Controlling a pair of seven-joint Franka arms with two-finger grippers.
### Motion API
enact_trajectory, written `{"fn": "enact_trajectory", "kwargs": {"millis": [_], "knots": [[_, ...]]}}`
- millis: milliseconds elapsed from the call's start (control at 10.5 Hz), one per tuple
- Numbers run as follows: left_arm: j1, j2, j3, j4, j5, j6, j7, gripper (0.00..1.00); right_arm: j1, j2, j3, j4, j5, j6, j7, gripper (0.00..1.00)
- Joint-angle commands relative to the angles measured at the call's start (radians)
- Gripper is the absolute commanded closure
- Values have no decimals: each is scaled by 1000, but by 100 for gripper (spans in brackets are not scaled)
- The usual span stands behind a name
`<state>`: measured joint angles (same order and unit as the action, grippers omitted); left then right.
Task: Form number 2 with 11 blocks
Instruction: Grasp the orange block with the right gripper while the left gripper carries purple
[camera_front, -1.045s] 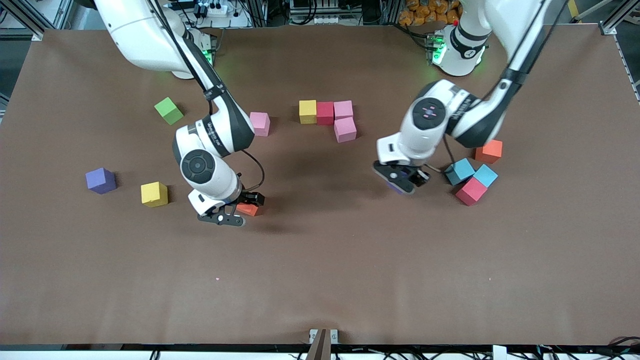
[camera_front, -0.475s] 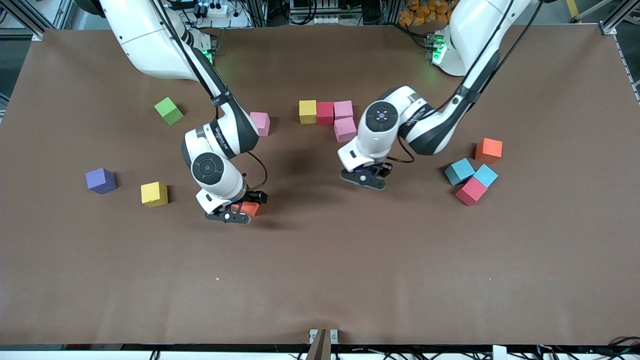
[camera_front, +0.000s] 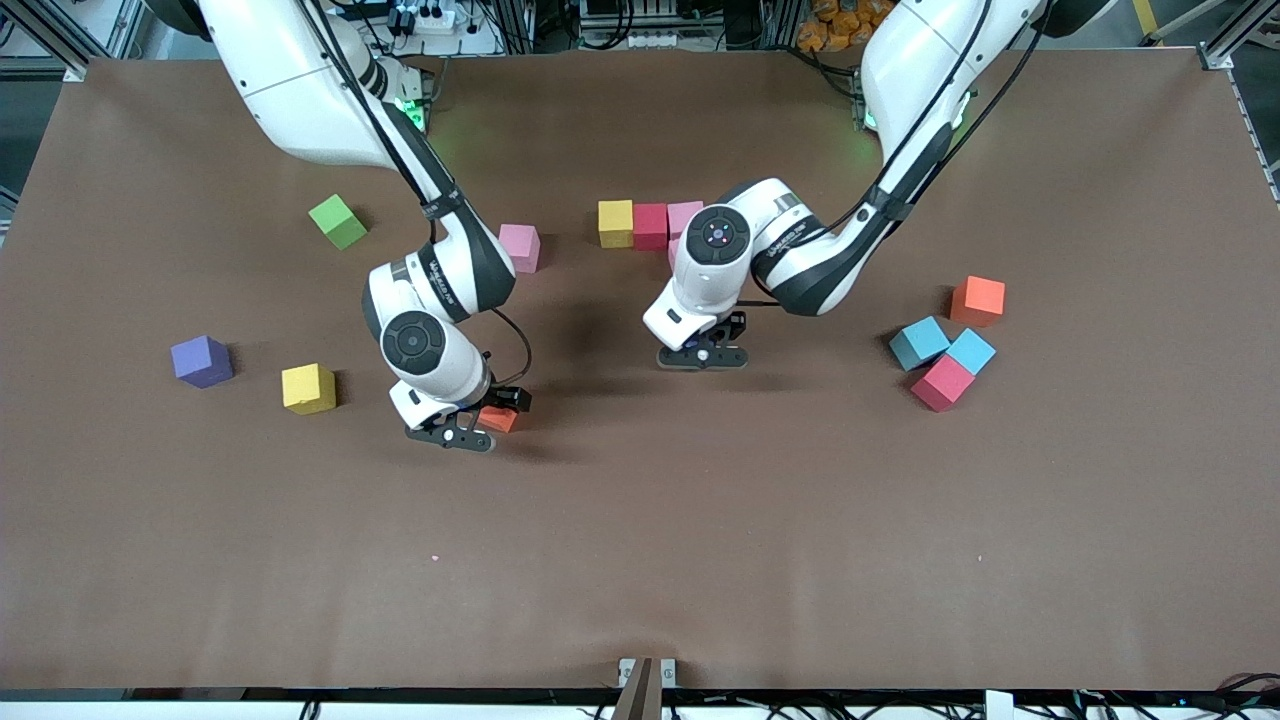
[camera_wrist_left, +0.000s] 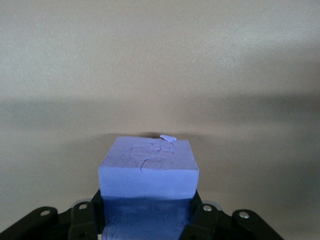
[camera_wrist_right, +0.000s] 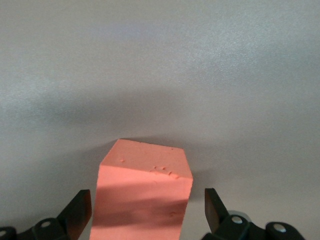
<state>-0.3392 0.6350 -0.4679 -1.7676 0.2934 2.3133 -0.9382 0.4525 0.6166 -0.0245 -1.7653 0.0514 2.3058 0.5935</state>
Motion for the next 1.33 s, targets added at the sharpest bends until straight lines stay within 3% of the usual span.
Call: {"fn": "enact_trajectory", "kwargs": {"millis": [0, 285, 380, 760, 1045, 1234], "knots": [[-43, 22, 5, 16, 15, -15, -68, 94, -20, 12, 12, 1, -7, 14, 54, 3], [-38, 12, 3, 11, 17, -17, -120, 94, -18, 17, 12, 0, -7, 20, 62, 73], [-32, 5, 3, 8, 10, -17, -134, 94, -18, 3, 12, 1, -8, 5, 39, 79], [5, -61, 0, -55, 1, -18, -241, 94, -73, -125, 14, -11, -8, -172, -280, 78], [8, -110, -17, -133, -28, -8, -258, 94, -109, -205, 15, -109, -8, -178, -462, 78], [67, -106, -69, -176, -39, 38, -260, 95, -109, -262, 14, -176, -10, -171, -642, 78]]}}
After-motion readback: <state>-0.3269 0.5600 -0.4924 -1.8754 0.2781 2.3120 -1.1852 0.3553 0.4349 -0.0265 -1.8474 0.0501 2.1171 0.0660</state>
